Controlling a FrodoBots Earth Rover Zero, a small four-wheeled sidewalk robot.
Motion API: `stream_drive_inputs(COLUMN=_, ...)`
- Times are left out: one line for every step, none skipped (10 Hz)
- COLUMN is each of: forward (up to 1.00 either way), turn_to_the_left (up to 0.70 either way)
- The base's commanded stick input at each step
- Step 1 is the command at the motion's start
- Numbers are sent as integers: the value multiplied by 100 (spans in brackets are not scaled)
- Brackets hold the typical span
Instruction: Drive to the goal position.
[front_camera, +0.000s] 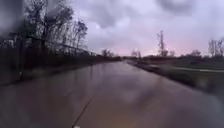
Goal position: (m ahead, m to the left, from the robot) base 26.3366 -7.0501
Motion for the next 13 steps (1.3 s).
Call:
stream_drive_inputs(forward=70, turn_to_the_left=0)
stream_drive_inputs(forward=70, turn_to_the_left=0)
stream_drive_inputs(forward=70, turn_to_the_left=0)
stream_drive_inputs(forward=70, turn_to_the_left=0)
stream_drive_inputs(forward=70, turn_to_the_left=0)
stream_drive_inputs(forward=70, turn_to_the_left=0)
stream_drive_inputs(forward=70, turn_to_the_left=0)
stream_drive_inputs(forward=70, turn_to_the_left=0)
stream_drive_inputs(forward=70, turn_to_the_left=0)
stream_drive_inputs(forward=70, turn_to_the_left=0)
stream_drive_inputs(forward=70, turn_to_the_left=0)
stream_drive_inputs(forward=70, turn_to_the_left=0)
stream_drive_inputs(forward=70, turn_to_the_left=0)
